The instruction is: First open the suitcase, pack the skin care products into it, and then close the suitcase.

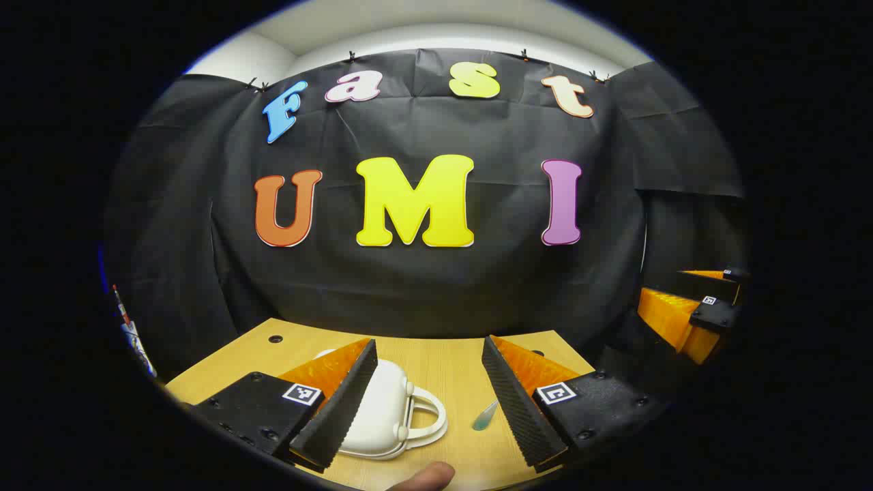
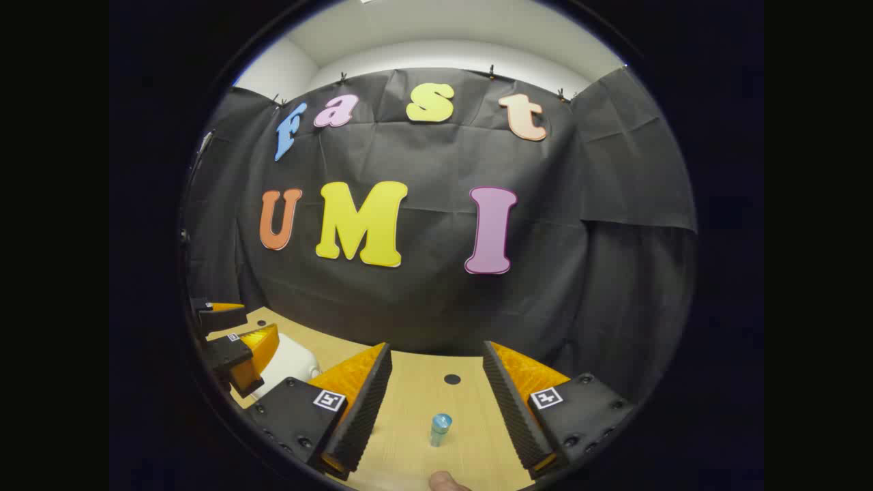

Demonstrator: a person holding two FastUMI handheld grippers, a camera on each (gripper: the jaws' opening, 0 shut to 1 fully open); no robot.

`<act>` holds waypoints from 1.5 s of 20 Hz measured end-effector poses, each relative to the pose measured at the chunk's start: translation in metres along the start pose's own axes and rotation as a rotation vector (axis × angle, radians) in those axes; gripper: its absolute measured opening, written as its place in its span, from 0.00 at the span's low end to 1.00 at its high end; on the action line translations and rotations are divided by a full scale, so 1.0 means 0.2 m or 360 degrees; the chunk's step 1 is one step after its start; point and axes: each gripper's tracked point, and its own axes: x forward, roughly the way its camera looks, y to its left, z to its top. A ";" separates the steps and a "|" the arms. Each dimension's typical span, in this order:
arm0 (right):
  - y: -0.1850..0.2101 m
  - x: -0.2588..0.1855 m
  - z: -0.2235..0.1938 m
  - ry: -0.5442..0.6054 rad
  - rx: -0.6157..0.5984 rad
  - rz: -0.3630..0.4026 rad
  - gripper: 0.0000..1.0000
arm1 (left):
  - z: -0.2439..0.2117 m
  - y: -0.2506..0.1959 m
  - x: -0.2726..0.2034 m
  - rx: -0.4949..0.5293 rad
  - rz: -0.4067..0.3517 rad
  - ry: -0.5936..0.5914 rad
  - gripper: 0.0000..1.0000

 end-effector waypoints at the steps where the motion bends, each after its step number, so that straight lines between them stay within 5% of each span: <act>1: 0.00 0.00 0.01 -0.0003 -0.0006 -0.0004 0.80 | 0.01 0.00 0.00 0.0007 0.0001 -0.0007 0.99; 19: -0.04 -0.04 0.00 -0.0014 -0.0057 0.0018 0.80 | -0.03 -0.03 0.00 0.0004 -0.0013 -0.0013 0.99; 30: -0.39 -0.07 -0.31 0.0138 -0.0035 -0.0189 0.80 | -0.78 -0.01 0.15 0.0754 -0.0058 0.0228 0.97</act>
